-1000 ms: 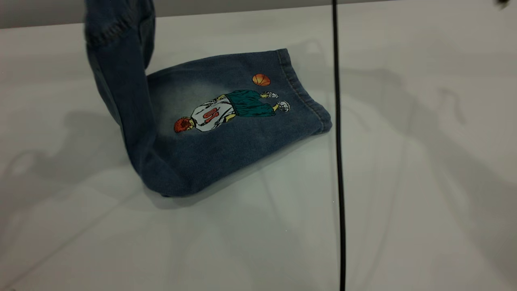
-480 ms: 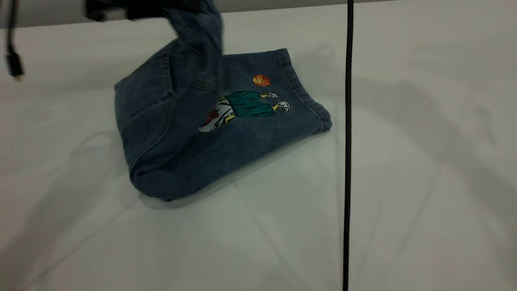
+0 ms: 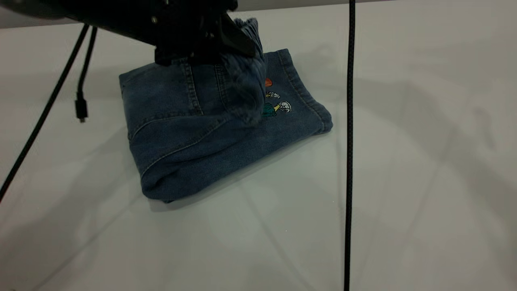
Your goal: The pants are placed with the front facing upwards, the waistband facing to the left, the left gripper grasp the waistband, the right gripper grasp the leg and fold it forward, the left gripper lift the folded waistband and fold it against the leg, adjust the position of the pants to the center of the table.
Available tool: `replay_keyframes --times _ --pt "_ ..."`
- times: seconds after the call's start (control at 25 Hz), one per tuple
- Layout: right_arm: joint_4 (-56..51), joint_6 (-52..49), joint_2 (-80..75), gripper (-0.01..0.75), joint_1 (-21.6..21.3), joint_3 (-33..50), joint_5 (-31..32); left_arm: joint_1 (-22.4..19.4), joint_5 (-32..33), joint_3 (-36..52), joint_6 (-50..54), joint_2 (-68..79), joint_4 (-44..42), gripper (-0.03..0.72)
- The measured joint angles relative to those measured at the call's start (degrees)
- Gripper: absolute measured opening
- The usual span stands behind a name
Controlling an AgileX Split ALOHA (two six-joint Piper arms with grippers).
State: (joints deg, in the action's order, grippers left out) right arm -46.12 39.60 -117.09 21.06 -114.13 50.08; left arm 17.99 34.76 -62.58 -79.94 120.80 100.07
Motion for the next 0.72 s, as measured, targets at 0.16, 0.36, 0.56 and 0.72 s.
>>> replay_keyframes --times 0.16,0.36,0.56,0.72 --pt "0.0 0.04 0.0 0.355 0.0 0.0 -0.21 -0.12 1.43 0.0 -5.37 -1.61 -0.02 0.466" --pt "1.7 0.11 0.0 0.355 -0.45 0.0 -0.07 -2.54 2.2 0.05 -6.01 -7.48 -4.34 0.605" --pt "5.68 -0.79 -0.13 0.355 -1.03 0.0 1.47 -7.47 6.41 0.05 1.4 -18.02 -15.58 0.587" --pt "5.64 -1.12 -2.02 0.355 -0.86 0.0 3.55 -12.44 10.36 0.05 9.23 -27.8 -24.23 0.569"
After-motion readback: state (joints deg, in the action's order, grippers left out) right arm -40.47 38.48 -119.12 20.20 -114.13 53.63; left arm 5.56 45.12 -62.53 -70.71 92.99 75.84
